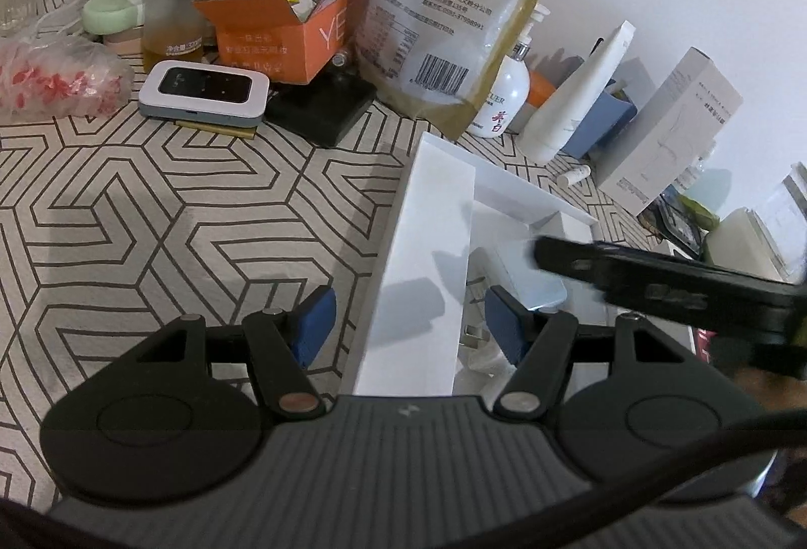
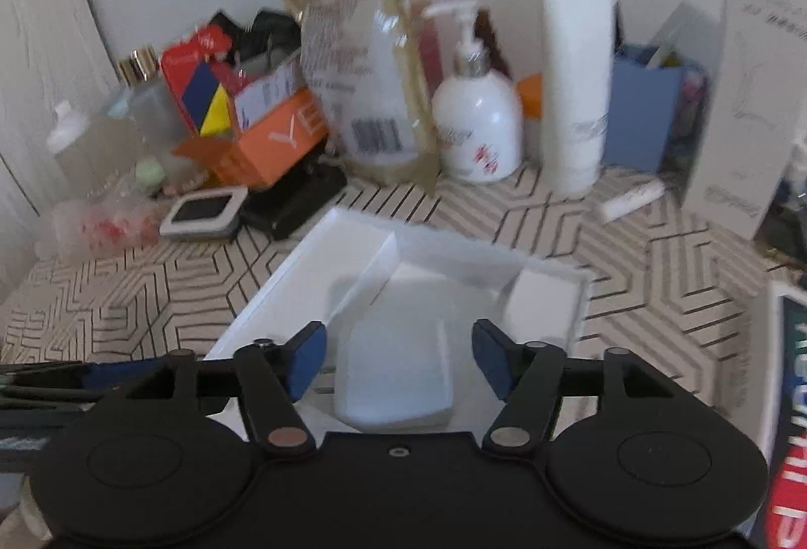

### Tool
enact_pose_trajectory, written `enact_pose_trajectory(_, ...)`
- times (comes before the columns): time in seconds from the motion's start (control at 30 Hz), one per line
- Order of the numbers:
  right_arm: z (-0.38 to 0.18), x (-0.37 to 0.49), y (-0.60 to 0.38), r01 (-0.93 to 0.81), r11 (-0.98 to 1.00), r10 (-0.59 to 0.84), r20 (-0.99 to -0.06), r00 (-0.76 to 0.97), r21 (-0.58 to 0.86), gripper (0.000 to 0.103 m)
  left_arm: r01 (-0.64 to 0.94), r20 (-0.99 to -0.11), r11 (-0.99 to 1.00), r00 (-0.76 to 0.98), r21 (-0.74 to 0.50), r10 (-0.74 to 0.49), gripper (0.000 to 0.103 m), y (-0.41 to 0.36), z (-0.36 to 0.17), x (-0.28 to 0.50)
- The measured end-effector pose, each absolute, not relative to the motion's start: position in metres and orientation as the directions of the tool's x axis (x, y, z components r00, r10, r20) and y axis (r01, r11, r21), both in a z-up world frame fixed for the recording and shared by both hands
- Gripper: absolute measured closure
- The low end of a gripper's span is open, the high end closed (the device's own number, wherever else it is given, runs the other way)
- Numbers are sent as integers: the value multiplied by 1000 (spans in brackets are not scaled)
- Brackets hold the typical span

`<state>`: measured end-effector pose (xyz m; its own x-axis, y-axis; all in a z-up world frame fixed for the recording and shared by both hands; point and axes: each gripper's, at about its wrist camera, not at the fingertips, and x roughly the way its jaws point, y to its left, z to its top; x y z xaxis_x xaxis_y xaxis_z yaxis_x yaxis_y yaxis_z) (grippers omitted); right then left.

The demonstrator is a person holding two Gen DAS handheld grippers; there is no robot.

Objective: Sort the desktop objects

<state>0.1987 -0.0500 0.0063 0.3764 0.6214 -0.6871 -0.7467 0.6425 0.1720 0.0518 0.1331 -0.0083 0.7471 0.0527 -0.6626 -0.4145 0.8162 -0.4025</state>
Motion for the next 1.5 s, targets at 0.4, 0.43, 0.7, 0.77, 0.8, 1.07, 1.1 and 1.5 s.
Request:
enact_pose_trajectory(0.4,34,178,-214,-677,709,644,-575,506,198,17,-187,-606,920,793,-344,-65,28,71,9,58)
enact_pose_trajectory(0.43,34,180,-225,-668,722,630,-574,524,183,17,-159,-608,921,788,-356,-99,28,65,9,61)
enact_pose_trajectory(0.7,24,214,-303,-504,846,502,-578,644,174,14,19,-606,952,767,-306,-210,27,-22,23,82)
enact_pose_trajectory(0.77,16,225,-318,-445,872,472,-587,658,203,14,44,-624,946,742,-320,-245,27,-44,24,95)
enact_pose_trajectory(0.8,12,230,-326,-414,884,457,-592,664,217,14,51,-633,942,729,-330,-261,27,-55,24,103)
enact_pose_trajectory(1.07,-12,259,-349,-363,851,525,-624,578,380,14,-7,-728,950,644,-312,-234,27,-101,4,157)
enact_pose_trajectory(1.1,-14,259,-351,-359,849,528,-624,576,387,14,-15,-734,951,639,-309,-229,27,-101,0,159)
enact_pose_trajectory(1.5,-33,264,-374,-289,838,540,-634,553,462,16,18,-714,942,648,-334,-265,27,-108,-15,164)
